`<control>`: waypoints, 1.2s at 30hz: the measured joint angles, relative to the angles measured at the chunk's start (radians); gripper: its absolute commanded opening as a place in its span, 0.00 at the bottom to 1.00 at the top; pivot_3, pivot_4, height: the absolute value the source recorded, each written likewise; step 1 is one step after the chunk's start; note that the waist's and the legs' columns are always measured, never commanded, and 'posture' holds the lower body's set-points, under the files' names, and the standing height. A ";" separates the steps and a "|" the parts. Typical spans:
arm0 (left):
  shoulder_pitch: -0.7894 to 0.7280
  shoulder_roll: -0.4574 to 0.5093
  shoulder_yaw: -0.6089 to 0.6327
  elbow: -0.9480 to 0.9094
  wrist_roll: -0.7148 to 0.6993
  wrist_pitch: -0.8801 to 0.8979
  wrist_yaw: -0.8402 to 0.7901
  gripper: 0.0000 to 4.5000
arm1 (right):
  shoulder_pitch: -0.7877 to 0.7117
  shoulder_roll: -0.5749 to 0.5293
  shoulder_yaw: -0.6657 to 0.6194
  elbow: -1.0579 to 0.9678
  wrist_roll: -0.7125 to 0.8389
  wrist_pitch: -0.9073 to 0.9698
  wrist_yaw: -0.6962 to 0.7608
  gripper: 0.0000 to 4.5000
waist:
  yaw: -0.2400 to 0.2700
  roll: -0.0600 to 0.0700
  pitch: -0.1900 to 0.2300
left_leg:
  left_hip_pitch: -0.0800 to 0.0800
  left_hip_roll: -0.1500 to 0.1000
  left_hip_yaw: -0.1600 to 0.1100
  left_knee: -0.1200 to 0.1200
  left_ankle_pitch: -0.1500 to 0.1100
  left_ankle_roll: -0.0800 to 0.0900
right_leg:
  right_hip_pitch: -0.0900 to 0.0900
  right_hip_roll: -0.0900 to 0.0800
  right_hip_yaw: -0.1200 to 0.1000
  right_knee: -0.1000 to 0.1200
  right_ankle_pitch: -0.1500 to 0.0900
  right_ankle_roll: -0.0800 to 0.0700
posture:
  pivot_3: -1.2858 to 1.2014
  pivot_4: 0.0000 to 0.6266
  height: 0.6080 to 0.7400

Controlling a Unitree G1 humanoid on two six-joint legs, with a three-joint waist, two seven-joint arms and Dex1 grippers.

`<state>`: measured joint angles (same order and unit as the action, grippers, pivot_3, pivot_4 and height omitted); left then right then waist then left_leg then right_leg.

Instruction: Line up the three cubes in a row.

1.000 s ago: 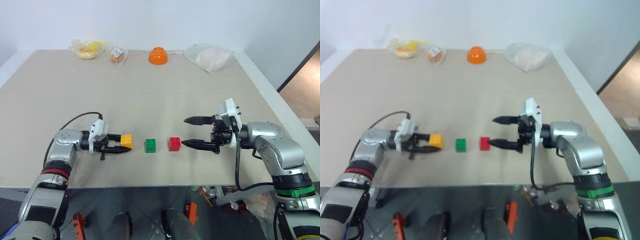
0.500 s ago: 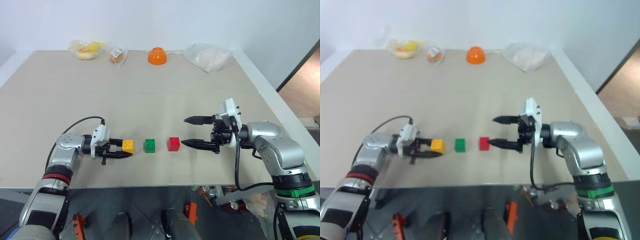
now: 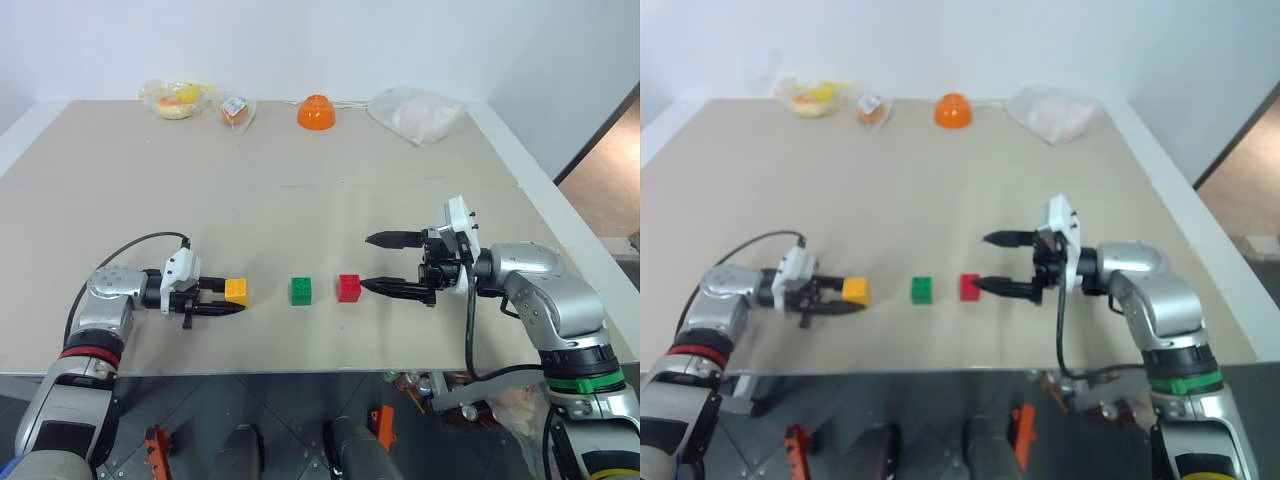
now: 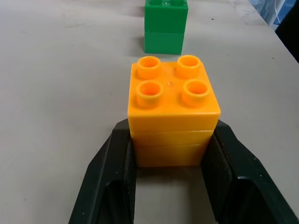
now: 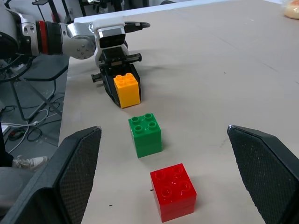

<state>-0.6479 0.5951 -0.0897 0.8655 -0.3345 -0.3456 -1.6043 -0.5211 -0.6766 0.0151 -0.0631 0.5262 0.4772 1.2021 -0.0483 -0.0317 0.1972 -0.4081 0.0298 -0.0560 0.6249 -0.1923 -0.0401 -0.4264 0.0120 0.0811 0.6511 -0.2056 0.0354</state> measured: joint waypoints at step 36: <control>-0.069 -0.063 -0.003 0.089 0.071 -0.114 0.007 0.97 | -0.004 0.005 0.005 0.007 -0.002 0.000 -0.001 1.00 | -0.002 0.000 0.000 | 0.001 0.000 0.000 0.004 0.000 0.000 | 0.001 0.001 0.001 0.004 0.001 0.001 | 0.52 0.24 1.00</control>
<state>-0.7165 0.5320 -0.0923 0.9549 -0.2635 -0.4595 -1.5974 -0.5247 -0.6718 0.0198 -0.0557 0.5241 0.4770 1.2010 -0.0504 -0.0317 0.1971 -0.4071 0.0296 -0.0560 0.6293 -0.1920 -0.0396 -0.4257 0.0126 0.0819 0.6548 -0.2043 0.0361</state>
